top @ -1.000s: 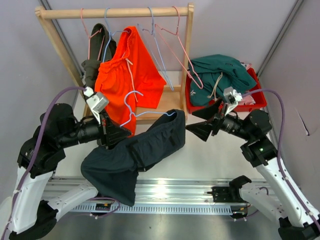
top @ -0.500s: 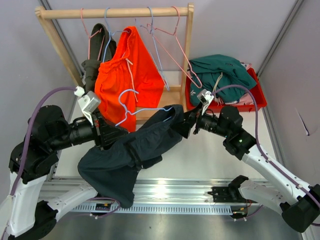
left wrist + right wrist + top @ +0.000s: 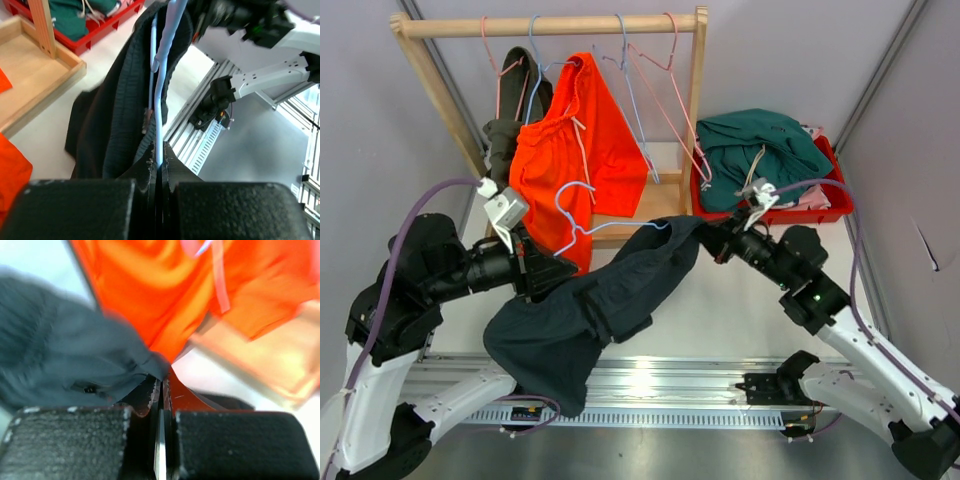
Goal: Remove the shorts from the hanger
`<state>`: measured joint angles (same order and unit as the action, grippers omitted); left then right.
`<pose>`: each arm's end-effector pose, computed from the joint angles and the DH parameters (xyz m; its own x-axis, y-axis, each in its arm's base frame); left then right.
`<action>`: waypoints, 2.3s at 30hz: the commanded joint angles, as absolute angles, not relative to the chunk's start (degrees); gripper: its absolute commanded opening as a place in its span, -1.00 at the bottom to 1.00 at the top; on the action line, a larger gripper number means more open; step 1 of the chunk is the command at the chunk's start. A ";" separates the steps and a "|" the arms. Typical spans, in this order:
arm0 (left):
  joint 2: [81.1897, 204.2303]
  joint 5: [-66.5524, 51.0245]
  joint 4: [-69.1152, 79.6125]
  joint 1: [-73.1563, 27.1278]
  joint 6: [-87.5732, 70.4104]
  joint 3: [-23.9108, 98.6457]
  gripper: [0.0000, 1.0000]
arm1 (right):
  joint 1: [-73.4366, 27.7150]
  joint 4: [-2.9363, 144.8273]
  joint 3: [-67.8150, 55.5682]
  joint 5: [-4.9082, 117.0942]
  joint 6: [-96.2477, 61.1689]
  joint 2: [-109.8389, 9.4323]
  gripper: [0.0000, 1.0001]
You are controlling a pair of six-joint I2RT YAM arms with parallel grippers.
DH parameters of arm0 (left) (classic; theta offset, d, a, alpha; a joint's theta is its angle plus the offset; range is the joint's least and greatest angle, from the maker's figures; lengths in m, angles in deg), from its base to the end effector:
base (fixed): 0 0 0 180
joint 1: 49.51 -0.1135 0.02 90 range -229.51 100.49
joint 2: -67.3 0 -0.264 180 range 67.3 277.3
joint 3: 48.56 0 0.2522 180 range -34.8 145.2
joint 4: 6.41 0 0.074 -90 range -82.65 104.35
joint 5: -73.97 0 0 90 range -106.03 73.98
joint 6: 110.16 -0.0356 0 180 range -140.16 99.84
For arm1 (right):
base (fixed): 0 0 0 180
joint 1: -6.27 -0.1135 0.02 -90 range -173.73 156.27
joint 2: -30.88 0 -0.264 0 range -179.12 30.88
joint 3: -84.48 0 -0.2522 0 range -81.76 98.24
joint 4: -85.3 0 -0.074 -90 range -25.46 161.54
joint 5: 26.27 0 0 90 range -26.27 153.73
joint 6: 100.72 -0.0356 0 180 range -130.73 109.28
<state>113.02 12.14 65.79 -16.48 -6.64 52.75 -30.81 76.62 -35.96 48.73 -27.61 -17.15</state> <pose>0.0572 -0.0573 0.4805 -0.4340 0.0364 -0.9002 0.7799 0.5153 -0.3552 0.1531 0.1272 0.3656 -0.1912 0.2073 -0.9594 -0.7661 0.5795 0.2779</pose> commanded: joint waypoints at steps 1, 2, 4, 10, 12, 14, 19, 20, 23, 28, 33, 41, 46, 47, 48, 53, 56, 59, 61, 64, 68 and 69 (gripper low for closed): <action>112.04 11.40 66.15 -15.50 -5.75 50.54 -1.00 | -27.42 78.58 -35.00 63.54 -27.24 -12.90 -1.00; 111.87 11.22 66.33 -15.24 -5.75 49.93 -0.99 | -26.18 78.05 -35.00 68.17 -28.03 -12.02 -1.00; 111.60 8.60 67.20 -14.89 -5.31 50.36 -1.00 | -23.28 76.04 -35.17 74.24 -30.13 -11.23 -1.00; 112.13 7.45 67.91 -13.92 -5.40 51.15 -1.00 | -19.75 73.65 -36.40 75.59 -33.75 -12.01 -1.00; 112.39 7.18 68.17 -13.83 -5.66 51.59 -1.00 | -19.66 73.65 -37.28 75.34 -34.54 -12.36 -1.00; 112.74 7.18 68.00 -13.83 -5.66 51.77 -0.99 | -19.84 74.00 -37.81 73.94 -35.24 -12.63 -1.00; 113.88 3.77 66.68 -13.74 -5.40 53.52 -0.99 | -25.18 80.39 -39.39 59.20 -34.46 -13.59 -1.00; 113.97 2.88 65.90 -13.74 -5.22 53.62 -0.99 | -27.98 81.20 -39.31 56.12 -33.67 -14.03 -1.00; 113.98 -2.12 61.25 -13.74 -5.31 52.39 -1.00 | -43.18 81.12 -36.68 57.83 -29.47 -17.10 -1.00; 108.82 -10.92 52.46 -13.83 -4.43 44.59 -1.00 | -62.52 77.00 -29.05 64.69 -24.71 -20.97 -1.00; 103.96 -12.67 47.42 -13.83 -2.93 39.12 -0.99 | -65.45 66.38 -20.34 77.06 -19.53 -19.31 -1.00; 97.26 -16.02 41.70 -13.83 -1.35 35.06 -1.00 | -65.28 62.32 -12.16 82.68 -14.77 -18.69 -1.00; 98.08 -18.04 51.55 -13.83 -3.46 34.91 -1.00 | -55.74 59.68 0.13 95.73 -8.10 -25.60 -1.00; 97.20 -19.35 52.17 -13.83 -3.29 33.68 -1.00 | -50.39 57.94 3.90 88.42 -9.22 -27.90 -1.00; 96.40 -19.80 52.44 -13.83 -3.11 32.62 -1.00 | -44.25 54.96 7.68 83.21 -10.27 -30.36 -1.00; 95.16 -18.67 52.97 -13.83 -2.32 30.76 -1.00 | -13.45 53.70 35.27 70.95 -14.24 -50.62 -1.00; 96.31 -18.75 53.67 -13.74 -1.97 31.12 -1.00 | -5.00 51.86 55.30 69.98 -15.56 -65.38 -1.00; 96.92 -19.01 53.76 -13.74 -1.97 31.29 -0.99 | -1.83 54.48 66.74 67.88 -15.91 -74.83 -1.00; 97.45 -19.80 53.85 -13.74 -2.05 31.47 -1.00 | -1.21 57.91 66.69 66.29 -15.56 -80.73 -1.00; 98.85 -21.38 52.89 -13.74 -2.32 31.38 -1.00 | -0.68 58.09 58.72 65.76 -18.88 -82.42 -0.89; 102.54 -24.63 50.60 -13.83 -2.58 32.08 -0.99 | -1.11 66.33 30.98 64.44 -23.45 -73.56 0.99; 104.98 -25.68 50.25 -13.83 -2.67 32.95 -1.00 | -1.55 72.97 18.74 64.35 -23.90 -70.93 0.99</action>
<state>100.67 -21.96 53.96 -14.01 -2.38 30.91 -0.78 63.29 34.42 66.35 -19.72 -77.50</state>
